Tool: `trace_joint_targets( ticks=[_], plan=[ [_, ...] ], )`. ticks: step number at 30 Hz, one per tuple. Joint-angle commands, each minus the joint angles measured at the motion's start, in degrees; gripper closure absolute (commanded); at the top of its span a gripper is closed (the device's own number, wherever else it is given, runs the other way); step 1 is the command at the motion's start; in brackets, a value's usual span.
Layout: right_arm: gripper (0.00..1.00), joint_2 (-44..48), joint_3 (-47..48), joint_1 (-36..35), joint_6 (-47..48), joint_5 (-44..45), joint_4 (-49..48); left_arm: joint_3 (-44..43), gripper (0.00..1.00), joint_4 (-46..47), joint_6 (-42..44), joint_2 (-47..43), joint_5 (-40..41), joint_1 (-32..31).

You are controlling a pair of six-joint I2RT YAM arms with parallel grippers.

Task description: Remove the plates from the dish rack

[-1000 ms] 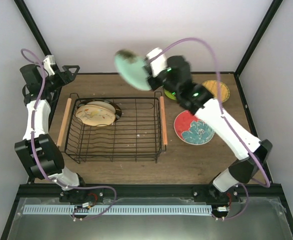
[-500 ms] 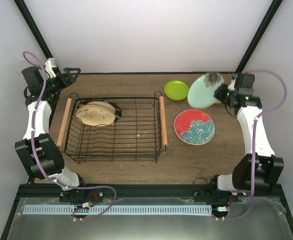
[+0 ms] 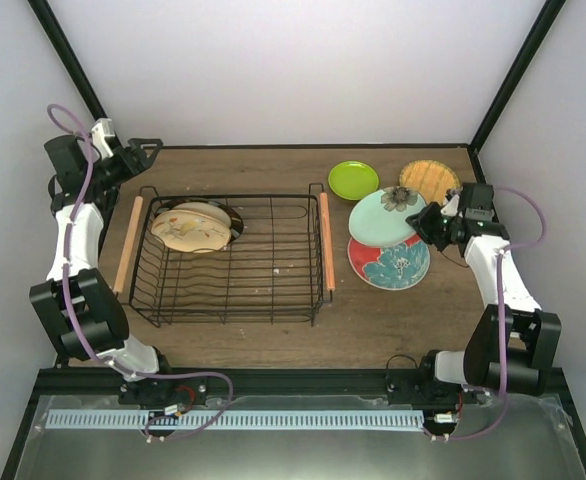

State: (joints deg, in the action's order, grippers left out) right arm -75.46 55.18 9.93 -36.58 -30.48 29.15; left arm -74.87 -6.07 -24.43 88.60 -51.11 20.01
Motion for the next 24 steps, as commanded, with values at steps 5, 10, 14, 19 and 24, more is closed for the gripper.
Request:
trace_joint_targets(
  ticks=[5,10,14,19,24],
  plan=[
    [0.99,2.52,-3.78,0.26,-0.25,-2.64,-5.88,1.00,0.00,-0.03,1.05,-1.98,-1.17,0.12],
    [0.99,2.25,-6.74,0.26,-0.02,-2.09,-7.16,1.04,0.00,-0.08,1.06,-2.11,-1.14,0.14],
    [0.99,1.41,-7.66,0.26,0.78,-1.57,-7.17,1.04,0.00,-0.17,1.08,-2.11,-1.09,0.11],
    [0.92,-0.11,-7.97,0.25,2.25,-0.75,-5.57,1.00,0.00,-0.27,1.22,-2.07,-1.10,0.14],
    [0.84,-1.54,-7.97,0.20,3.60,0.03,-4.39,1.17,0.00,-0.35,1.38,-2.02,-1.26,0.12]
  ],
)
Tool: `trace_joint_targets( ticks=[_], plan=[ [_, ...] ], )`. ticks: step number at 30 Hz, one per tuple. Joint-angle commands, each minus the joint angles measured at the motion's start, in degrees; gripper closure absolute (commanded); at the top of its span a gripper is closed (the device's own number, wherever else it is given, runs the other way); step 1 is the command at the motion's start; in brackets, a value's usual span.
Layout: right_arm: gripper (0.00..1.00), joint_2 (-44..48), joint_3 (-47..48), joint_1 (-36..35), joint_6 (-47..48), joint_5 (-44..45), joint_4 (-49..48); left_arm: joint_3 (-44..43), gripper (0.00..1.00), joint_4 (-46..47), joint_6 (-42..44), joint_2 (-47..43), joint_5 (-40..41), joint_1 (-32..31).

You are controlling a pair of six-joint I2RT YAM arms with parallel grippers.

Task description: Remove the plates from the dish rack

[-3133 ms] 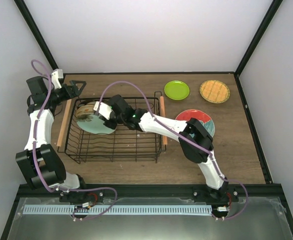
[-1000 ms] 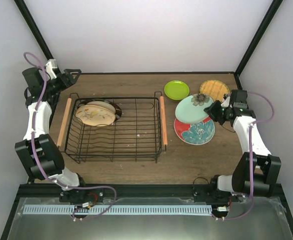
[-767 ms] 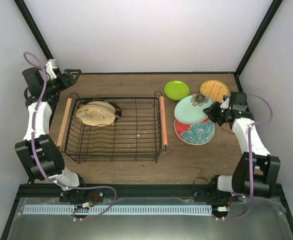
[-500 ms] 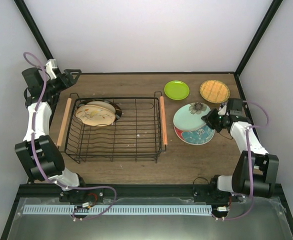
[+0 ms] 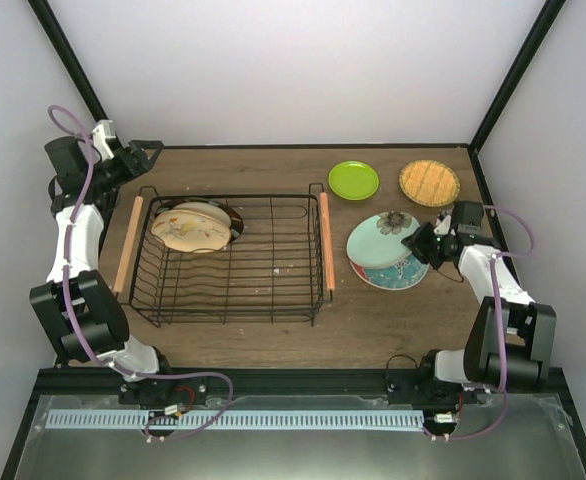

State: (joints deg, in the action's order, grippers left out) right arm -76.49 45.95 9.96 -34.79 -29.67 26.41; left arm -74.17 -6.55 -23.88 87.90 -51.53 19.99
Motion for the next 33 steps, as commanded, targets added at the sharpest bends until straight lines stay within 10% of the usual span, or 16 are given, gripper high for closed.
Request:
trace_joint_targets(
  ticks=[1,5,19,33],
  plan=[
    [0.83,-0.70,1.34,0.22,1.90,-0.76,-1.63,0.49,0.00,0.13,0.85,-1.26,-0.78,0.14],
    [0.79,-1.73,1.82,0.24,2.21,-0.31,-1.32,0.54,0.00,0.13,0.86,-1.11,-0.88,0.14],
    [0.19,-4.02,2.86,0.24,5.17,5.96,2.86,0.78,0.00,0.57,0.72,-0.56,-0.91,0.14],
    [0.02,-6.79,6.45,0.15,10.74,14.20,9.49,1.58,0.00,1.26,0.40,-0.37,-0.94,0.14]
  ],
)
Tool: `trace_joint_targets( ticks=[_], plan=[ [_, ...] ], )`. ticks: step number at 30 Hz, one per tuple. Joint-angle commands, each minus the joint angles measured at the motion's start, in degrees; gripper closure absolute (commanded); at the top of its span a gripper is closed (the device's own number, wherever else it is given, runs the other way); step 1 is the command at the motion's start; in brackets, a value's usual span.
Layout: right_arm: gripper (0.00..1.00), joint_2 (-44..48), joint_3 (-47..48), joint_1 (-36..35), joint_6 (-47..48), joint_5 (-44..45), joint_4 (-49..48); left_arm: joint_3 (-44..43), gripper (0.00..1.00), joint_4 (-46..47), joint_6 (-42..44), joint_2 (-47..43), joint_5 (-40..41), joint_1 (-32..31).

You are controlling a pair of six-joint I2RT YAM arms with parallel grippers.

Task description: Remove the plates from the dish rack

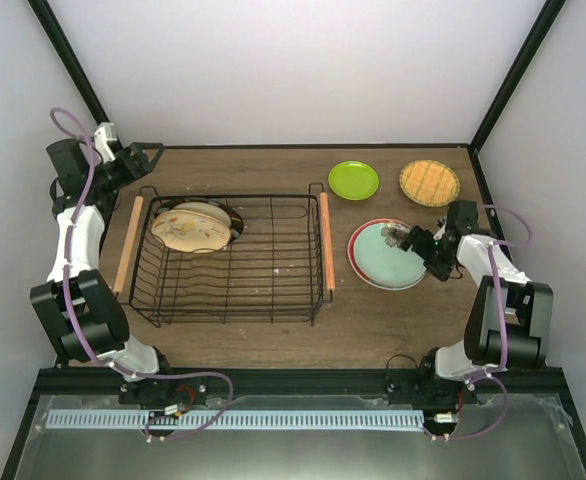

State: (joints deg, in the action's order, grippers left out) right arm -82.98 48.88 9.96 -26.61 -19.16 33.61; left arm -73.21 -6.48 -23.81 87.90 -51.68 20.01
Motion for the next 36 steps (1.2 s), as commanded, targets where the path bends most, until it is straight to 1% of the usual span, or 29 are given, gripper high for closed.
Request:
trace_joint_targets(
  ticks=[1,11,13,16,19,22,25,32,34,36],
  plan=[
    [0.00,-0.43,3.83,0.14,2.93,4.12,2.68,0.65,0.00,1.24,0.19,-0.36,-0.79,0.16],
    [0.00,-1.18,5.12,-1.35,2.37,4.98,3.32,1.25,0.00,1.60,-0.14,-0.59,-1.05,0.12],
    [0.00,1.05,5.95,-1.39,1.34,5.74,3.01,1.55,0.00,1.59,0.02,-0.93,-1.14,0.18],
    [0.01,9.05,9.16,-1.55,-0.06,4.22,-2.18,1.57,0.00,0.94,0.83,-1.44,-1.15,0.20],
    [0.04,13.98,16.77,-3.77,0.58,4.16,-7.62,1.74,0.00,0.88,0.88,-1.44,-0.94,0.20],
    [0.07,12.02,26.28,-10.70,4.82,3.90,-9.66,1.84,0.00,2.15,-0.85,-0.67,-0.88,0.12],
    [0.08,6.68,33.97,-21.52,12.46,5.52,-12.03,1.44,0.00,3.83,-2.87,-0.06,-0.88,0.04],
    [0.13,-6.54,39.84,-46.24,33.14,9.81,-19.84,0.31,0.00,3.58,-3.04,0.00,-1.34,-0.06],
    [0.14,-10.54,40.99,-51.70,38.63,10.17,-21.61,0.52,0.00,2.84,-2.31,-0.54,-1.46,-0.06],
    [0.15,-14.56,42.95,-55.37,41.04,10.16,-23.12,0.90,0.00,2.21,-1.73,-1.16,-1.60,-0.06]
  ],
)
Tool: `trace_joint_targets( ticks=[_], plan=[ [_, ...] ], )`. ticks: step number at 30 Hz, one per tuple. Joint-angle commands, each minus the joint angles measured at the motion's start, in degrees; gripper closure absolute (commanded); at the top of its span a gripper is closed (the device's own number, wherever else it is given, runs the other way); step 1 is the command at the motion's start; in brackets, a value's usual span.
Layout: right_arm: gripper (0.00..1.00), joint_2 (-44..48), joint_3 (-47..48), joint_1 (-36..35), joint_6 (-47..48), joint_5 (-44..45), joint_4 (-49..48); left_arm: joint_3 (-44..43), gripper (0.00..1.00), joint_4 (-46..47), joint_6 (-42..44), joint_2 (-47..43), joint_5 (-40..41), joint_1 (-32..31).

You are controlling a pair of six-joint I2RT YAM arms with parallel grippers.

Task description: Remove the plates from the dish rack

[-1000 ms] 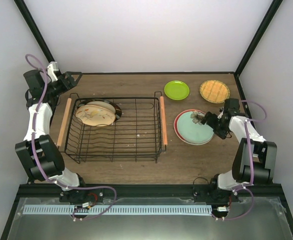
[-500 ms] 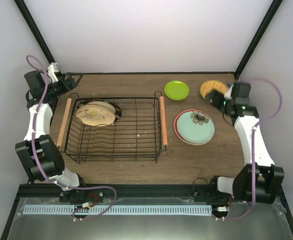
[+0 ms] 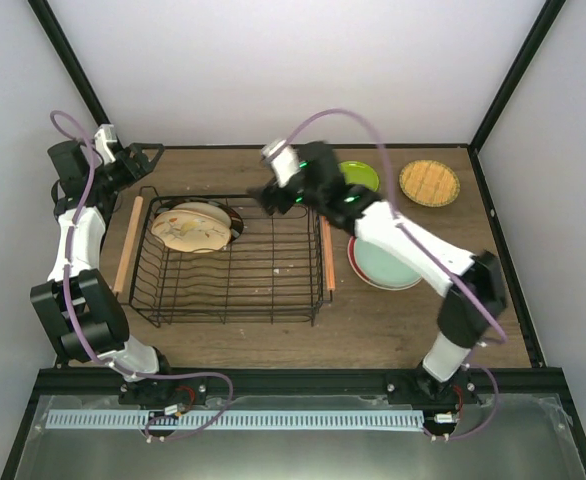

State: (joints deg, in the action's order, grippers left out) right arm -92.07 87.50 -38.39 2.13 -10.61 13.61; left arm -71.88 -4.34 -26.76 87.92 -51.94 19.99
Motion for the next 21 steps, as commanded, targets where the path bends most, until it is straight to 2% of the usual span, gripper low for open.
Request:
trace_joint_targets(
  ticks=[1,9,21],
  plan=[
    [0.16,-7.48,5.42,-8.26,12.89,1.14,-3.59,-0.19,0.00,-0.04,1.44,-1.39,-1.31,-0.04],
    [0.25,-19.15,14.08,-13.73,16.67,-0.40,-4.21,1.91,0.00,2.05,-0.35,-3.12,-0.88,-0.04],
    [0.35,-23.55,16.81,-15.91,18.40,-2.00,-3.58,2.44,0.00,3.26,-0.83,-2.55,-0.78,-0.01]
  ],
)
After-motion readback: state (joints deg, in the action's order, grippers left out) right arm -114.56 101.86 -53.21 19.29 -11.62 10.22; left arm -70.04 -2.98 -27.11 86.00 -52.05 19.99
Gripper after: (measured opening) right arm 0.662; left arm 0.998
